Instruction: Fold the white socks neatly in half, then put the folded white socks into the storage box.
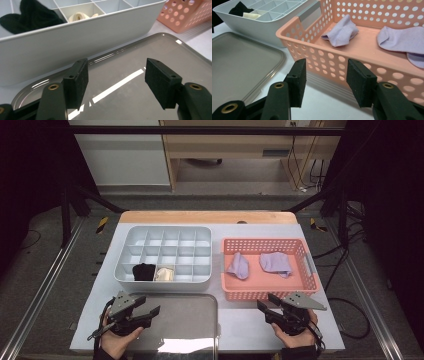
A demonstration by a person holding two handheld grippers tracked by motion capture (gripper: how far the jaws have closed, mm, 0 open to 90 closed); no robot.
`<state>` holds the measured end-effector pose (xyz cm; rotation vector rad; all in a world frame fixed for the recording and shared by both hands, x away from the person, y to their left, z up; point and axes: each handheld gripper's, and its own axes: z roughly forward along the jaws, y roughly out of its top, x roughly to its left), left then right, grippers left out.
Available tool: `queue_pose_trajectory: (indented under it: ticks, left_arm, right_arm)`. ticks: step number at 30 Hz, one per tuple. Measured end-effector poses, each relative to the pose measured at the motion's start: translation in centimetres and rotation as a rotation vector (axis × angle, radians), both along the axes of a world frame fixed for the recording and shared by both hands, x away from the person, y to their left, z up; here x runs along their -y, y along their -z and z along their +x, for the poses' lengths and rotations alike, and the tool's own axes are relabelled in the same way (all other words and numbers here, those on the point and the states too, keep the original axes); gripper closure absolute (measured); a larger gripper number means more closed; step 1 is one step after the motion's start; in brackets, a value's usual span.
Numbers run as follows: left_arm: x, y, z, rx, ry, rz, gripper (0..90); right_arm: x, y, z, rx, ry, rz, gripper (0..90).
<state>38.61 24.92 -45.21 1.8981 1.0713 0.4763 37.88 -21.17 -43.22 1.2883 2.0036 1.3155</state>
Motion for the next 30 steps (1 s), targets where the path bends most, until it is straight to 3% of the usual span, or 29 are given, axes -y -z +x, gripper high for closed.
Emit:
queue_pose_trajectory:
  ticks: [13, 20, 30]
  left_arm:
    - [-1.4, 1.5, 0.4, -0.046, -0.065, 0.009, 29.8]
    - [-1.7, 1.8, 0.8, -0.058, -0.076, 0.005, 29.6]
    - [-1.9, 2.1, 1.1, -0.066, -0.087, 0.012, 29.6]
  right_arm:
    - [-0.3, -2.7, 2.1, 0.044, 0.017, 0.031, 46.5]
    - [-1.0, -3.9, 4.5, 0.057, 0.029, 0.011, 47.2]
    - [-1.8, -4.5, 7.4, 0.038, 0.060, -0.018, 48.2]
